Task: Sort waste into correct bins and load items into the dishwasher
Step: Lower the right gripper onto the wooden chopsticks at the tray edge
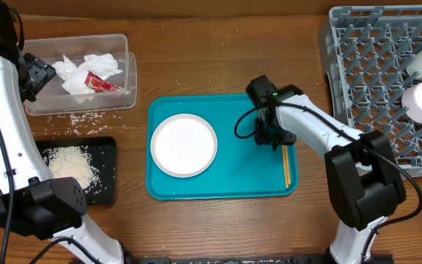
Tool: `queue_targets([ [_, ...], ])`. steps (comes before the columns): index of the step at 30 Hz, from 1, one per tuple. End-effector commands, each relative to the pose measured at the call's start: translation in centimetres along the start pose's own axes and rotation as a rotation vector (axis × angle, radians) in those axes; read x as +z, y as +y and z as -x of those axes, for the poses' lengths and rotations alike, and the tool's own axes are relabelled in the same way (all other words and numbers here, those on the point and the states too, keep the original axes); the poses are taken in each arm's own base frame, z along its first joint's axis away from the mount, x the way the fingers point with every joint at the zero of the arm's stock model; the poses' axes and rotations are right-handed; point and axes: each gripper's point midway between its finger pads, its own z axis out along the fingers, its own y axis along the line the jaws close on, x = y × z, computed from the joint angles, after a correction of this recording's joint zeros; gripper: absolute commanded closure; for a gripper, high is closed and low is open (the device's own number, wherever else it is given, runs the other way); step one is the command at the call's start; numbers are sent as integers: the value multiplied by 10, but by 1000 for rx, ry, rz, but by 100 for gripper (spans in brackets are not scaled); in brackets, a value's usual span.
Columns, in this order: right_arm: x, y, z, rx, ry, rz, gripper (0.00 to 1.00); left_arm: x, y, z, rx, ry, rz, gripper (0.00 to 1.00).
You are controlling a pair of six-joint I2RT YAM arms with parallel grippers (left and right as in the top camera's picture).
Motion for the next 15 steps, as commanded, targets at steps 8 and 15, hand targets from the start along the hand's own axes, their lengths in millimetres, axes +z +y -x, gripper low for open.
queue_targets([
  [8, -1, -3, 7, -39, -39, -16, 50, -4, 3, 5, 0, -22, 5, 0],
  [15, -1, -5, 12, -58, -60, -30, 50, -4, 3, 5, 0, -22, 5, 0],
])
